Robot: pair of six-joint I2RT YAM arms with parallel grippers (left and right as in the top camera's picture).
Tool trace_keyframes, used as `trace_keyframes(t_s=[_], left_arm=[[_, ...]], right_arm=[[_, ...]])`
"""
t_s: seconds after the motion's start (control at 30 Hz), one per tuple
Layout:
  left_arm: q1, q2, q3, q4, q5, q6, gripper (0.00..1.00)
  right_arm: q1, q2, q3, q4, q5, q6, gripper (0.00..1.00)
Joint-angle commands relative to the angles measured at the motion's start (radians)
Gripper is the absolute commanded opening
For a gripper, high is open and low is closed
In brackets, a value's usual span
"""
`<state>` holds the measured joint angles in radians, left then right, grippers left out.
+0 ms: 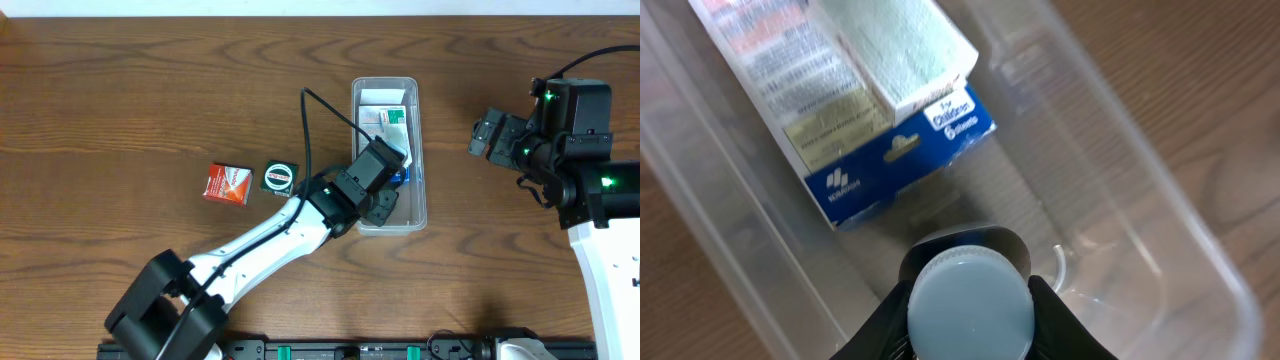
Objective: Pack container
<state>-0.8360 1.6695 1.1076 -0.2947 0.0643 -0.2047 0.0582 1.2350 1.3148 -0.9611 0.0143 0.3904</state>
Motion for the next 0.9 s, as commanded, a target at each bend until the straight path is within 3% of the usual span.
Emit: trace_keyframes(t_s=[0.0, 0.53, 0.7, 0.77, 0.87], left_arm=[[-0.001, 0.004, 0.034, 0.003, -0.068, 0.020, 0.15], [0.000, 0.009, 0.034, 0.020, -0.216, 0.089, 0.15], [0.000, 0.015, 0.034, 0.053, -0.216, 0.116, 0.24], [0.000, 0.015, 0.034, 0.060, -0.216, 0.119, 0.33], [0.000, 0.015, 0.034, 0.070, -0.216, 0.119, 0.35]], right_arm=[[-0.006, -0.005, 0.014, -0.001, -0.003, 0.005, 0.99], [-0.006, -0.005, 0.014, -0.001, -0.003, 0.005, 0.99], [-0.006, -0.005, 0.014, -0.001, -0.003, 0.005, 0.99], [-0.006, -0.005, 0.014, -0.001, -0.003, 0.005, 0.99], [-0.006, -0.005, 0.014, -0.001, -0.003, 0.005, 0.99]])
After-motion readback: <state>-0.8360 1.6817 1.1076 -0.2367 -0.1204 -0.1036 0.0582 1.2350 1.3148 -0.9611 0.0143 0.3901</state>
